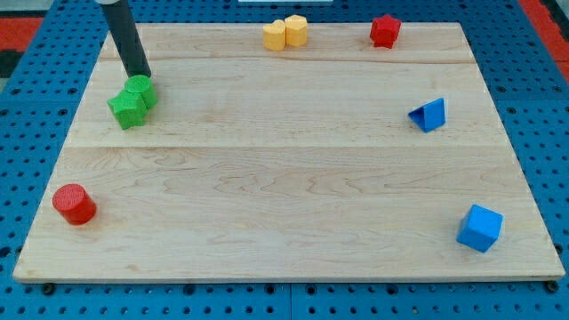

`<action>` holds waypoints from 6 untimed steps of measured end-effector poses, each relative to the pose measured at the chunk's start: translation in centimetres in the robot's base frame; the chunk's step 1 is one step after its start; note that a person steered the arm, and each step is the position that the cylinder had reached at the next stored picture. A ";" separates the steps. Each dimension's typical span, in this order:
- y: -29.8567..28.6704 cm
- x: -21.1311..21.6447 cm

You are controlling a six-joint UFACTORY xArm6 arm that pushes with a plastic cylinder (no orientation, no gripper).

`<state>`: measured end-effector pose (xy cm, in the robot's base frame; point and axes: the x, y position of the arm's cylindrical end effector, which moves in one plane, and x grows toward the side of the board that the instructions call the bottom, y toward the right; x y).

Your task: Point your arm towards the red star at the top right

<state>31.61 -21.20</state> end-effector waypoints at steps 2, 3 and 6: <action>9.8 -0.6; 12.4 -0.6; 18.9 0.8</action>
<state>32.45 -2.29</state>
